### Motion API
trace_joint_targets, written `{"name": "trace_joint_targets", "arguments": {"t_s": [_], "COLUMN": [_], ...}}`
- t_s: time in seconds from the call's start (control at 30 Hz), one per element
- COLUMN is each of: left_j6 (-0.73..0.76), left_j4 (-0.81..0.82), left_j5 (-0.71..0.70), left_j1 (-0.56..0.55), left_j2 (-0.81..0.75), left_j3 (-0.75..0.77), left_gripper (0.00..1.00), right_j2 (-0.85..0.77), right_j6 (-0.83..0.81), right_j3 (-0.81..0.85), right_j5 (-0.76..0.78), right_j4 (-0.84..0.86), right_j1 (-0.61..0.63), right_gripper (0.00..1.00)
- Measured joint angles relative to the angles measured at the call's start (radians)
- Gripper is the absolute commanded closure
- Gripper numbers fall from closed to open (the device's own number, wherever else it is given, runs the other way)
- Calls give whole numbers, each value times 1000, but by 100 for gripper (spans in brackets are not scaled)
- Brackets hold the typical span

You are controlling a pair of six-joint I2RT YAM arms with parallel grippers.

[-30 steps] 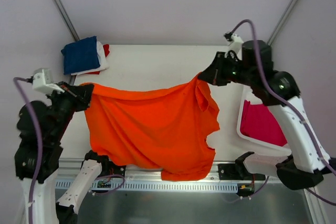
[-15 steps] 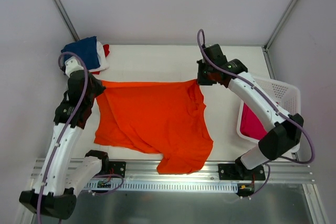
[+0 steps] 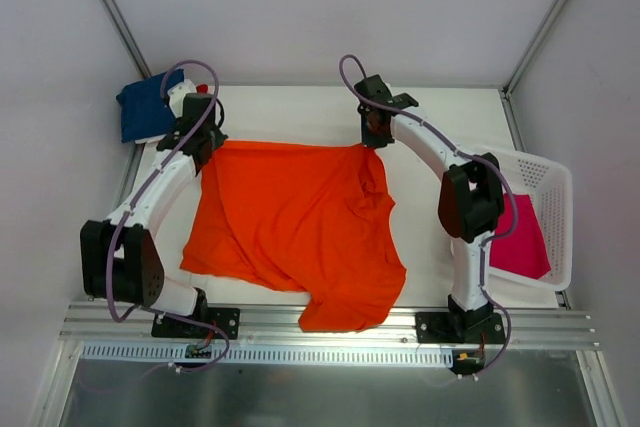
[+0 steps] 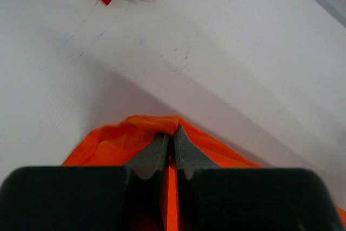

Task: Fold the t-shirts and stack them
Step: Flatten the tshirt out

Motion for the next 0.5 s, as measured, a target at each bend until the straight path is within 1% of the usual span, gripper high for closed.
{"name": "trace_joint_targets", "arguments": {"t_s": [0.1, 0.2, 0.5], "left_j6": [5, 7, 9], "left_j4": [30, 51, 97], "left_j5": [8, 20, 19], "left_j1": [0, 0, 3], "left_j2": [102, 167, 280], "left_j3": [86, 146, 224], "left_gripper": [100, 100, 100], "right_j2": [61, 101, 247], "right_j6": [-17, -35, -100], "right_j3": [65, 127, 366], "right_j5": [4, 10, 34], "right_j4": [1, -1, 35], "right_j1": [-21, -38, -52], "right_gripper": [99, 100, 99]}}
